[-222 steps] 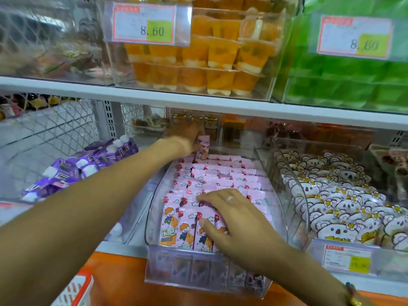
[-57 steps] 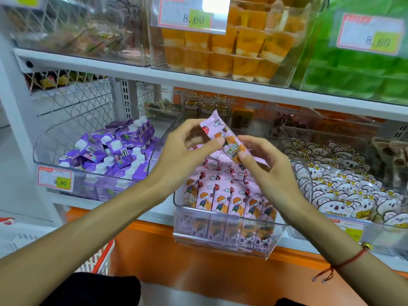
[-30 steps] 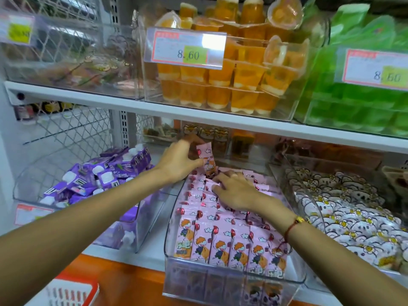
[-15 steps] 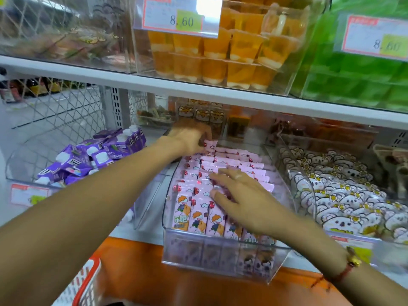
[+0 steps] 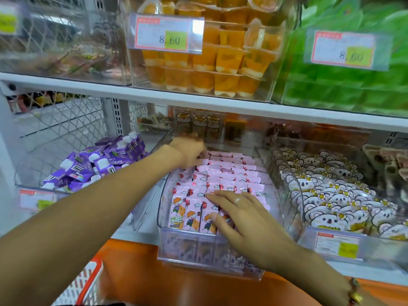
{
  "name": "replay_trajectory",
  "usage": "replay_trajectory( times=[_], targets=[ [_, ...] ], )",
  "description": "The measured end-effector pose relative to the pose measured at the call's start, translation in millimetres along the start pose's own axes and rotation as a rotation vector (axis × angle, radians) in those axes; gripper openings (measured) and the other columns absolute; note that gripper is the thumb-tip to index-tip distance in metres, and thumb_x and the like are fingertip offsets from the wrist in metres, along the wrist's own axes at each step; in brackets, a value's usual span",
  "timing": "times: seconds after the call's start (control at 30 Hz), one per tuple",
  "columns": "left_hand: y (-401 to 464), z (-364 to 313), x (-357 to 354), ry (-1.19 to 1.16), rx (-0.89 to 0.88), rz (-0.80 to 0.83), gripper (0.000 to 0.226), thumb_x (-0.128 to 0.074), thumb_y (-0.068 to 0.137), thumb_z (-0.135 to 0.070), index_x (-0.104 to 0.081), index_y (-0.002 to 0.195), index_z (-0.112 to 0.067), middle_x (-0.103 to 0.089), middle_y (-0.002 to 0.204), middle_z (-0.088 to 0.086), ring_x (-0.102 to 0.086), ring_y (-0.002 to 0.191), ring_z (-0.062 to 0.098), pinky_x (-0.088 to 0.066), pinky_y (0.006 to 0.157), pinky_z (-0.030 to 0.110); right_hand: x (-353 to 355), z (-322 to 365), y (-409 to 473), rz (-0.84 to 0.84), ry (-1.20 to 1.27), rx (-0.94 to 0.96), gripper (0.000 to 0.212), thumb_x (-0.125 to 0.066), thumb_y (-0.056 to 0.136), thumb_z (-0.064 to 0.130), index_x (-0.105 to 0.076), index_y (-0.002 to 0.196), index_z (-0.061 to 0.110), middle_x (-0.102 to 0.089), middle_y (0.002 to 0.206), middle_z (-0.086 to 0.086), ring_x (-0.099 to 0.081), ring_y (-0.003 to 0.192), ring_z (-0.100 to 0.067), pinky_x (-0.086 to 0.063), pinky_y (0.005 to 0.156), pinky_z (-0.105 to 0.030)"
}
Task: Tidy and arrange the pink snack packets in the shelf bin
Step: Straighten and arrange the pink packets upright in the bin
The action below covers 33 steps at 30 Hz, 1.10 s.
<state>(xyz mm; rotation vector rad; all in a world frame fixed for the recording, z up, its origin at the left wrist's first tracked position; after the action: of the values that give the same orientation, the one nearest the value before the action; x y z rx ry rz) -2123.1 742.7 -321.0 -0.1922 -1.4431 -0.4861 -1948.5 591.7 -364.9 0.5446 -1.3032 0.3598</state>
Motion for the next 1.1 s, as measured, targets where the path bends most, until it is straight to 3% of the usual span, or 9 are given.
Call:
replay_trajectory(
  times=[0.17, 0.37, 0.47, 0.53, 0.6, 0.67, 0.8, 0.93, 1.1],
  targets=[
    [-4, -4, 3, -0.125, 0.13, -0.148, 0.016, -0.054, 0.095, -0.026, -0.061, 0.109, -0.021, -0.062, 0.116, 0.007, -0.057, 0.107, 0.026, -0.045, 0.081, 0.032, 2, -1, 1, -0.042, 0.01, 0.02, 0.048, -0.03, 0.1, 0.048, -0.03, 0.147, 0.035, -0.033, 0.151, 0.016, -0.025, 0.136, -0.003, -0.014, 0.114, -0.024],
    [-25, -3, 20, -0.827, 0.513, -0.459, 0.016, -0.049, 0.097, -0.018, -0.062, 0.107, -0.016, -0.066, 0.113, 0.013, -0.061, 0.103, 0.034, -0.049, 0.085, 0.038, 4, -2, 5, -0.082, 0.06, 0.03, 0.046, -0.041, 0.098, 0.044, -0.037, 0.143, 0.033, -0.042, 0.145, 0.014, -0.033, 0.132, -0.006, -0.022, 0.111, -0.023],
    [-54, -8, 21, -1.063, 0.606, -0.603, 0.019, -0.049, 0.098, -0.026, -0.057, 0.109, -0.013, -0.066, 0.107, 0.013, -0.062, 0.093, 0.032, -0.05, 0.081, 0.045, 7, 1, 7, -0.158, 0.121, -0.001, 0.04, -0.046, 0.097, 0.039, -0.049, 0.136, 0.03, -0.051, 0.136, 0.011, -0.04, 0.126, -0.008, -0.03, 0.104, -0.023],
    [-77, -14, 25, -1.126, 0.57, -0.742, 0.015, -0.052, 0.097, -0.032, -0.054, 0.103, -0.018, -0.066, 0.097, 0.005, -0.06, 0.082, 0.022, -0.051, 0.076, 0.042, 11, 4, 9, -0.237, 0.2, -0.028, 0.033, -0.047, 0.097, 0.038, -0.056, 0.127, 0.03, -0.055, 0.128, 0.013, -0.044, 0.12, -0.005, -0.033, 0.095, -0.019],
    [-101, -26, 33, -1.142, 0.483, -0.855, 0.011, -0.054, 0.097, -0.029, -0.054, 0.1, -0.019, -0.062, 0.086, -0.008, -0.058, 0.076, 0.001, -0.05, 0.074, 0.025, 14, 9, 9, -0.319, 0.335, -0.077, 0.034, -0.045, 0.094, 0.046, -0.054, 0.126, 0.035, -0.052, 0.126, 0.017, -0.044, 0.118, 0.0, -0.033, 0.09, -0.016],
    [-120, -40, 39, -1.167, 0.377, -0.852, 0.003, -0.055, 0.096, -0.023, -0.056, 0.096, -0.019, -0.061, 0.084, -0.011, -0.056, 0.072, -0.008, -0.043, 0.067, 0.008, 16, 15, 10, -0.362, 0.482, -0.11, 0.051, -0.039, 0.086, 0.063, -0.044, 0.133, 0.041, -0.046, 0.132, 0.022, -0.039, 0.121, 0.005, -0.032, 0.093, -0.016],
    [-142, -61, 45, -1.378, 0.21, -0.741, 0.003, -0.059, 0.093, -0.018, -0.061, 0.093, -0.02, -0.069, 0.092, -0.001, -0.064, 0.084, 0.004, -0.053, 0.08, 0.023, 19, 31, 12, -0.299, 0.753, -0.085, 0.07, -0.041, 0.075, 0.075, -0.028, 0.14, 0.053, -0.035, 0.142, 0.032, -0.034, 0.13, 0.009, -0.034, 0.108, -0.029],
    [-147, -66, 41, -1.43, 0.17, -0.678, 0.017, -0.057, 0.094, -0.016, -0.063, 0.109, -0.02, -0.07, 0.104, -0.005, -0.065, 0.096, 0.001, -0.051, 0.087, 0.021, 21, 39, 16, -0.348, 0.801, -0.042, 0.029, -0.055, 0.092, 0.041, -0.054, 0.12, 0.038, -0.062, 0.107, 0.022, -0.062, 0.097, -0.001, -0.052, 0.087, -0.029],
    [-146, -64, 23, -1.174, 0.162, -0.622, 0.033, -0.055, 0.094, -0.015, -0.053, 0.122, -0.033, -0.059, 0.118, -0.019, -0.053, 0.111, -0.008, -0.043, 0.09, 0.012, 21, 26, 22, -0.284, 1.365, -0.313, 0.008, -0.061, 0.091, 0.024, -0.06, 0.099, 0.026, -0.073, 0.079, 0.017, -0.069, 0.074, 0.002, -0.052, 0.062, -0.011]
  ],
)
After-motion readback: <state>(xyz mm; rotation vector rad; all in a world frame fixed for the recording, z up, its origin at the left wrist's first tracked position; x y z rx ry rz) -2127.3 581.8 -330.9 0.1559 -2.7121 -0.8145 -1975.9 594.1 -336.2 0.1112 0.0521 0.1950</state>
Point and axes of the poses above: each hand's wrist, its own y-axis towards the middle knuckle, its own x-axis out of the back of the hand, z = x × y, the point moved 1 cm from there along y, towards the middle knuckle
